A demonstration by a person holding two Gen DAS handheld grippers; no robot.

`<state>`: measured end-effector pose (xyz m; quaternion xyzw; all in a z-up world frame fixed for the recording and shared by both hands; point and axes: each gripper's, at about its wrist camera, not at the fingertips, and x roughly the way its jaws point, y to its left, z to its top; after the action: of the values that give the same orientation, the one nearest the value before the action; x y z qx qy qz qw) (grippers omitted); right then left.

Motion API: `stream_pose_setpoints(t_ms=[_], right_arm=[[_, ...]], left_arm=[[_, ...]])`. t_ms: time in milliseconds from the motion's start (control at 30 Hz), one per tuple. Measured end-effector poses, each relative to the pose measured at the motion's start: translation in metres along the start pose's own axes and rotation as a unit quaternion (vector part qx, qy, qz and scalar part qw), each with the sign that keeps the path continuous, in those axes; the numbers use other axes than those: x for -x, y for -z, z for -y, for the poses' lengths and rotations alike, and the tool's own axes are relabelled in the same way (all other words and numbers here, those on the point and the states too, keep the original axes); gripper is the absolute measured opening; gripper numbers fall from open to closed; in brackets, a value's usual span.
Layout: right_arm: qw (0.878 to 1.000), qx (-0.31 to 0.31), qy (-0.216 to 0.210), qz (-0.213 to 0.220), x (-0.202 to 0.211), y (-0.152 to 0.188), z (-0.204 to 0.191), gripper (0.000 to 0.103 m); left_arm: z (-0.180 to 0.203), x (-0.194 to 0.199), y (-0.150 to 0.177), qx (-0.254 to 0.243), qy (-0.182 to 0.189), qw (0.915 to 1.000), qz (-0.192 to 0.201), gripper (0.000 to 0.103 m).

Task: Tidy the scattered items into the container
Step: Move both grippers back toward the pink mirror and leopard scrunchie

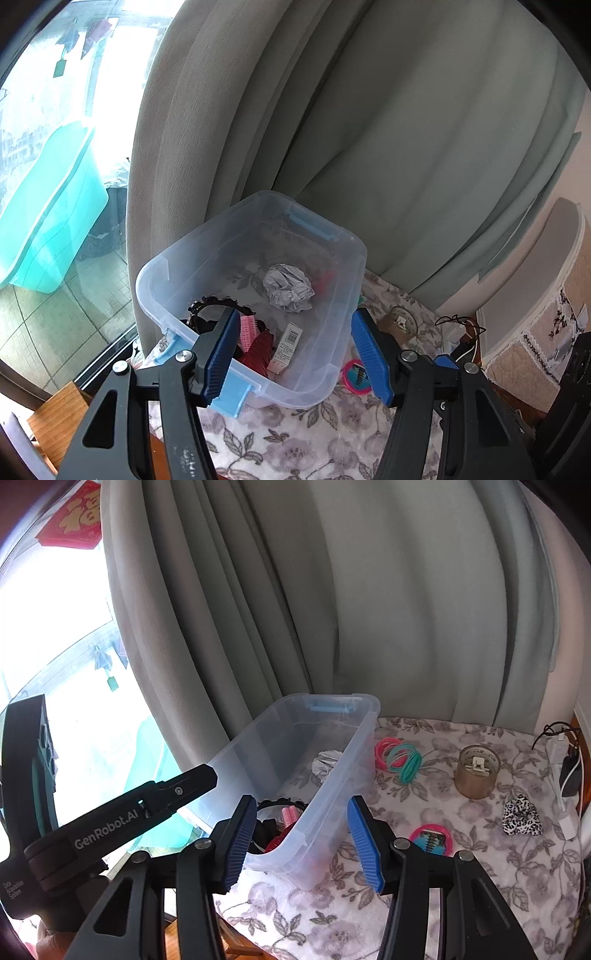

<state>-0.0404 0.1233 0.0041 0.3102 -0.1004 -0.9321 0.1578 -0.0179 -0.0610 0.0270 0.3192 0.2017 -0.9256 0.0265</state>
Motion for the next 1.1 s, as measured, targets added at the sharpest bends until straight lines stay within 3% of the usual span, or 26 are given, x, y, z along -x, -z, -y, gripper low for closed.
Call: stream_pose_setpoints(t_ms=[200,300,567,800,1100], right_arm=[[0.999,-0.036,0.010,0.033,0.032,0.001,0.030,0.056],[0.996,-0.066,0.023,0.053,0.049,0.003,0.052,0.056],[0.982,-0.146,0.074,0.090,0.085,0.016,0.117,0.058],[0.972,-0.199,0.093,0.081,0.087,0.033,0.159,0.058],[0.964,-0.238,0.114,0.044,0.065,0.054,0.202,0.058]], left_arm=[[0.038,0.006,0.010,-0.043,0.002,0.9991,0.003,0.064],[0.056,0.012,0.015,-0.065,0.006,0.9978,0.012,0.073],[0.105,0.001,0.037,-0.121,0.039,0.9919,-0.006,0.074],[0.134,-0.021,0.057,-0.160,0.057,0.9845,-0.044,0.074],[0.153,-0.079,0.086,-0.184,0.050,0.9748,-0.115,0.074]])
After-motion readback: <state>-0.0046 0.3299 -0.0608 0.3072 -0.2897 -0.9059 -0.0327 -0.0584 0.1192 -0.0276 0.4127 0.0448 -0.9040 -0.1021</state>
